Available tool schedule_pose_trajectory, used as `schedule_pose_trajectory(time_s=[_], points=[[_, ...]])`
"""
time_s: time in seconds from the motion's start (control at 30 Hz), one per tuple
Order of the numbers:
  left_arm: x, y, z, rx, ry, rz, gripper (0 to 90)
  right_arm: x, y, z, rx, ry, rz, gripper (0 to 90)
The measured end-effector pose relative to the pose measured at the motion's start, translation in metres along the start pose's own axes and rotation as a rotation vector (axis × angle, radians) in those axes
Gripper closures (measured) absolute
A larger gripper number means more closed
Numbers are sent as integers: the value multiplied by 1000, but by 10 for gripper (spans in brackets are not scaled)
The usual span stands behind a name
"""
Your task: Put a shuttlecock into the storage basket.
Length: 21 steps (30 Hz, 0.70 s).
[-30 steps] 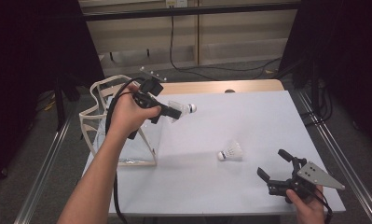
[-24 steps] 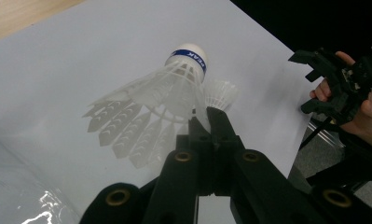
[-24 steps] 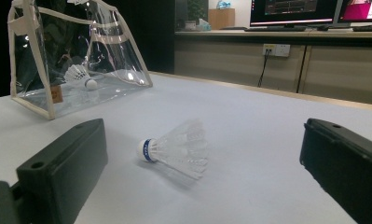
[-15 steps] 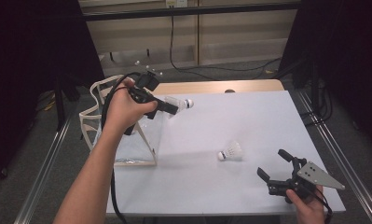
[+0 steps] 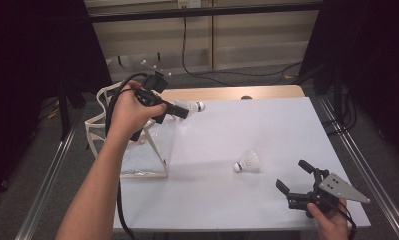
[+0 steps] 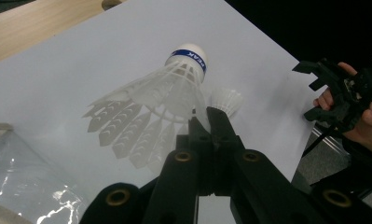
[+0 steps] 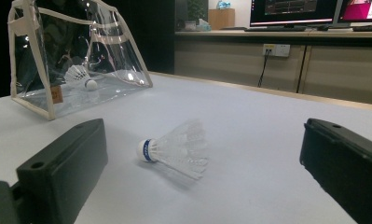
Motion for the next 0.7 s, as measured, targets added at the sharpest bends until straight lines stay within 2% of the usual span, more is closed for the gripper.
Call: schedule_pose_trajectory(time_s=[0.4,0.53,0.6,0.7], points=[[-6,2,-7,-6,-9,-1,900,0,0,0,-1,-1,-1,8],[-7,3,-9,-11,2,8,900,0,0,0,0,-1,0,8],[-7,3,-10,-12,-11,-6,900,0,0,0,-1,-1,0,8],[-8,5,-13,-16,-8,-5,900,0,0,0,0,-1,0,8]])
Point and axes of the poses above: each handheld gripper's, and its own axes: z roughly forward along the jaws, x roughly out of its underside, y roughly to its left, the point moved 6 cm from there along z, roughly forward along the jaws, and after that the axes turned 9 degrees about -z, right-handed, at the moved point
